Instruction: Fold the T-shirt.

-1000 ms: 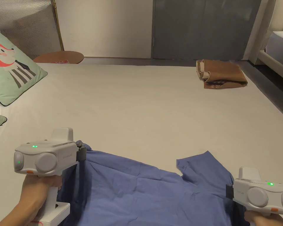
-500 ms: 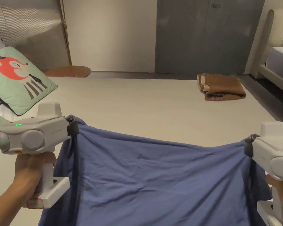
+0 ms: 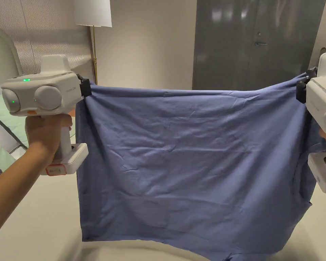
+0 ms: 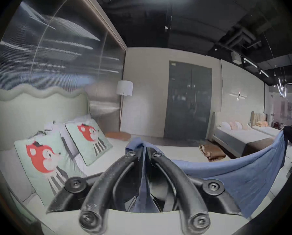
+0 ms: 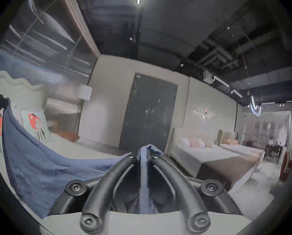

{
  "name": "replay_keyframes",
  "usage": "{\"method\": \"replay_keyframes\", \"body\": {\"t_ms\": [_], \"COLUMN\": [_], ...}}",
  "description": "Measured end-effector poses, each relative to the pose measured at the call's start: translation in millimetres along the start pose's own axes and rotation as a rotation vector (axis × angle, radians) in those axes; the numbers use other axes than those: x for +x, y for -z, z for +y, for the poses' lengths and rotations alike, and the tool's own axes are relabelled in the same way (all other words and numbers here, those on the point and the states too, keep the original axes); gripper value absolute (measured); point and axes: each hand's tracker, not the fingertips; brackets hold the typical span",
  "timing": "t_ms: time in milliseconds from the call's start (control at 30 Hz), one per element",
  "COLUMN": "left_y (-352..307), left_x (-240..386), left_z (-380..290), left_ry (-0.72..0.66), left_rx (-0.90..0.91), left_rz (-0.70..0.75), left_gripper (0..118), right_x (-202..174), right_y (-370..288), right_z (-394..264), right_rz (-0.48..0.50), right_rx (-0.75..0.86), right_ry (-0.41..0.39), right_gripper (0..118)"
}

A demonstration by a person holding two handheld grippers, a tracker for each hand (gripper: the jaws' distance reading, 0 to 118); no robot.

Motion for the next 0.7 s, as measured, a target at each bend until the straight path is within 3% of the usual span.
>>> {"method": "replay_keyframes", "body": {"t_ms": [233,367,467,700], "left_y": [37.9,61.6,80.4,122.2], "left_x": [9.4,8.1,5.6,-3.6], "left_z": [58.1,66.7,55.8,-20.7], "left_ry": [0.032,0.042,0.07,0.091], "left_rx": [0.142,0.165,0.166,0.056], "left_rz": [0.078,0.096,0.112,0.099], "left_gripper": [1,1,1,1], "right_x": [-15.6,-25.8,-33.1,-58.0], "right_y": [48.5,73.4,82.7,107.9], "right_z": [60.3,75.0,70.8,2.5], "right_rz": [-0.05,-0.045,-0.026,0.004], "right_rx": [0.166,0.205,0.202,0.112], "right_ry": [-0.072,-0.07,-0.037,-0.06], "right_gripper": [6,6,6,6]}}
